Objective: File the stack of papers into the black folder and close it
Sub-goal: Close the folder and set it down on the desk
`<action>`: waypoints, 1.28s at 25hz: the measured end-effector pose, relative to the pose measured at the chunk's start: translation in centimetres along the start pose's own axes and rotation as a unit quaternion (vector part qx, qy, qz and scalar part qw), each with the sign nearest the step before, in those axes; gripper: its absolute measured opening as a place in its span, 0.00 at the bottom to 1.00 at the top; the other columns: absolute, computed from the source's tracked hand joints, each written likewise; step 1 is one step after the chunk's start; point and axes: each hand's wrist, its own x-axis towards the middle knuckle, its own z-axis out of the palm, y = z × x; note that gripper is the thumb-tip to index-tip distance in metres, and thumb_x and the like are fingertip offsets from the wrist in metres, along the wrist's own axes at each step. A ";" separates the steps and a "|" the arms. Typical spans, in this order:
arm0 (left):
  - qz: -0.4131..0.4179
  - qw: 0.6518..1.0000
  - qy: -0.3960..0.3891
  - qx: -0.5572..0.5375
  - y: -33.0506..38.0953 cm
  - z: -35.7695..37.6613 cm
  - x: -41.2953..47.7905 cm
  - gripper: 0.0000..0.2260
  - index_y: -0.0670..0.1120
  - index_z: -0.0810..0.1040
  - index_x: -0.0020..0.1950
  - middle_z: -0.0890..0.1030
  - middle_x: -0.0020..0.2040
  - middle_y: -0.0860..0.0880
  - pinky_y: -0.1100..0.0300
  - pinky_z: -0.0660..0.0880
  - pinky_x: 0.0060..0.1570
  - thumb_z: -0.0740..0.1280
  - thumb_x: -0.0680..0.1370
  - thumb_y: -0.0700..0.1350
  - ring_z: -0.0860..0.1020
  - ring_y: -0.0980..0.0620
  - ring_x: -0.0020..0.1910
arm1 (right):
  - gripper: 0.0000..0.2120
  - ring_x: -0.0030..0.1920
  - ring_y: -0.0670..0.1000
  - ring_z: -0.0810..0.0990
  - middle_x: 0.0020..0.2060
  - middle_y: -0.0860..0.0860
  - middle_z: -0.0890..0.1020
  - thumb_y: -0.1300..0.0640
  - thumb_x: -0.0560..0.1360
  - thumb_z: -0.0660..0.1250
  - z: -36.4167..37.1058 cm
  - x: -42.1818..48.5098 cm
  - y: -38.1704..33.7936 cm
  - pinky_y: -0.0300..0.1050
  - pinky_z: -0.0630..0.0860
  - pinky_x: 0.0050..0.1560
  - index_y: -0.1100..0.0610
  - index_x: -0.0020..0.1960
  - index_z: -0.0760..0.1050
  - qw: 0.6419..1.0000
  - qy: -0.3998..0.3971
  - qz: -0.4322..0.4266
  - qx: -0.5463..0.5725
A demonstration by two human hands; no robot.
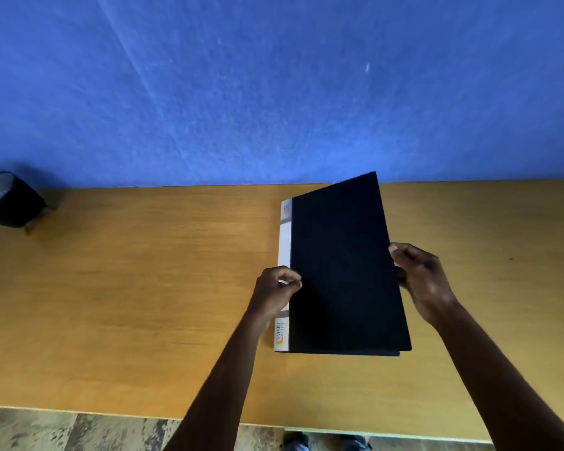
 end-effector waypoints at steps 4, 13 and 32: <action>-0.039 0.985 0.091 0.142 -2.3 1.6 1.8 0.09 0.38 0.77 0.49 0.82 0.48 0.40 0.50 0.75 0.49 0.66 0.75 0.44 0.79 0.41 0.52 | 0.08 0.46 0.58 0.82 0.43 0.54 0.85 0.66 0.77 0.67 -2.7 2.0 4.0 0.49 0.79 0.44 0.63 0.55 0.82 0.986 0.085 0.038 -0.139; -0.109 0.982 0.123 0.097 -1.9 3.1 3.6 0.22 0.38 0.73 0.63 0.78 0.60 0.41 0.54 0.72 0.49 0.67 0.77 0.53 0.76 0.42 0.59 | 0.12 0.49 0.61 0.80 0.54 0.61 0.81 0.55 0.74 0.73 -1.6 3.5 6.6 0.53 0.80 0.49 0.63 0.53 0.81 0.853 0.067 0.006 -0.518; -0.072 0.931 0.028 -0.356 -2.5 2.5 1.4 0.12 0.41 0.81 0.59 0.84 0.54 0.39 0.48 0.80 0.49 0.71 0.75 0.40 0.83 0.39 0.52 | 0.17 0.55 0.62 0.81 0.53 0.59 0.83 0.55 0.78 0.68 -1.8 3.6 5.9 0.50 0.77 0.53 0.64 0.63 0.76 0.933 0.116 0.008 -0.340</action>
